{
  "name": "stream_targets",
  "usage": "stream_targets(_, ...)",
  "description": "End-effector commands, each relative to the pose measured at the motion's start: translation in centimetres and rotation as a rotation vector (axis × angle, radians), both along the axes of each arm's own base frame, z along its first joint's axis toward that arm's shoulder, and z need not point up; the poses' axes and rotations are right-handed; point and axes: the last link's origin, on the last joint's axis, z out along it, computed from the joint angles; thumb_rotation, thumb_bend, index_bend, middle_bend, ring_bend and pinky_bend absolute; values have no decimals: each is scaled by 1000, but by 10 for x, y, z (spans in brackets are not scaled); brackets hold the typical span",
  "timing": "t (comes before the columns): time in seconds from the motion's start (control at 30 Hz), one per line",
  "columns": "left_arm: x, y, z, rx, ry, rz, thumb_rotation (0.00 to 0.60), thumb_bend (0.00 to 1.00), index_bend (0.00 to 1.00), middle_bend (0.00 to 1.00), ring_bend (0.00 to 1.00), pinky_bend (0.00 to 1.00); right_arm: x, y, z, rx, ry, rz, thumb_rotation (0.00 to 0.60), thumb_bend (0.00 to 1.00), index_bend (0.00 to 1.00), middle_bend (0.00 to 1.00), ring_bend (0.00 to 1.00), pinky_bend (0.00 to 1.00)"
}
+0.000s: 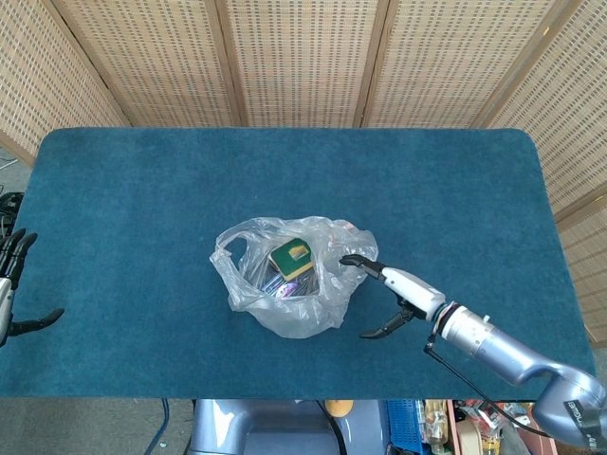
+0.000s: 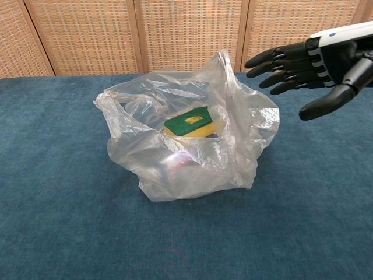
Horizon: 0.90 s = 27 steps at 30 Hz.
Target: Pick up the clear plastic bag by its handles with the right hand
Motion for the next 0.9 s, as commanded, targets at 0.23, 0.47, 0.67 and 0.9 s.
stream_targets(0.23,-2,2,1,3,-10,3,600,114,0,0,0,0,38,-9,-11,77,-18,5,600,0,72,94,0,0)
stream_targets(0.47,-3,3,2,1,-19,3,600,114,0,0,0,0,55,-12,-21,113,-46,-18,600,0,82,106,0,0)
stream_targets(0.67,-4,3,3,0,-26,2,600,114,0,0,0,0,63,-16,-36,151,-44,-47,600,0,87,112,0,0)
stream_targets(0.9,-5,6,3,-2,-26,9,600,114,0,0,0,0,78,-18,-36,242,-280,-213,600,0,128,182,12,4)
